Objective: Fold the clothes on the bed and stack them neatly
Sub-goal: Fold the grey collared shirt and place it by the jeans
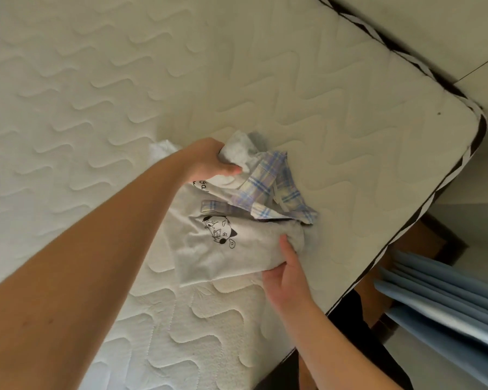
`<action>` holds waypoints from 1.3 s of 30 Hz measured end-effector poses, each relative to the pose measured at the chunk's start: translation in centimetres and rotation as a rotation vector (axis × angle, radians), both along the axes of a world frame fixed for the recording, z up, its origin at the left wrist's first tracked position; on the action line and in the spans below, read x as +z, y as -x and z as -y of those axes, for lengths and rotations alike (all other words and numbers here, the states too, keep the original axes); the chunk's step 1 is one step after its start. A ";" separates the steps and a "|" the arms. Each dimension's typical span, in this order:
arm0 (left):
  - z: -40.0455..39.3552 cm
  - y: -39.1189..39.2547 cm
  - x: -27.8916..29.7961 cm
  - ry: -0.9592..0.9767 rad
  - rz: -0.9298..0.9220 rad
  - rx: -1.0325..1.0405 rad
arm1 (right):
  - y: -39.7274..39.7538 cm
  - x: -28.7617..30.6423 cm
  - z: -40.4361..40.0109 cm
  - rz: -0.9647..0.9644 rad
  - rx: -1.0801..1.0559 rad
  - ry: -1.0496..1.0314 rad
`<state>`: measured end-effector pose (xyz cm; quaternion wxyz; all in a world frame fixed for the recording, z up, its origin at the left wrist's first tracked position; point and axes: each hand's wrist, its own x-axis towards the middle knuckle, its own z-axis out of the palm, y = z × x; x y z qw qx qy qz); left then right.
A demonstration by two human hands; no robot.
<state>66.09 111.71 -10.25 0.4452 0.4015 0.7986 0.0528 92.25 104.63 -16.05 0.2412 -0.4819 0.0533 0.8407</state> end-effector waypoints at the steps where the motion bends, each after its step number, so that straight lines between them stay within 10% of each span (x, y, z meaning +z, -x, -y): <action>1: 1.0 -0.6 0.7 -0.030 0.033 0.081 | -0.8 0.2 -1.2 -0.006 0.035 -0.033; 16: 15.8 -16.8 19.4 -0.561 0.433 1.117 | -4.9 21.0 -14.3 0.125 0.623 -0.556; 26: 23.7 -22.8 29.6 -0.912 0.434 1.382 | -4.4 38.5 -16.0 0.153 0.985 -1.284; 39: 30.9 -32.8 37.0 -1.138 0.268 1.844 | -3.3 41.4 -9.6 -0.155 1.439 -1.148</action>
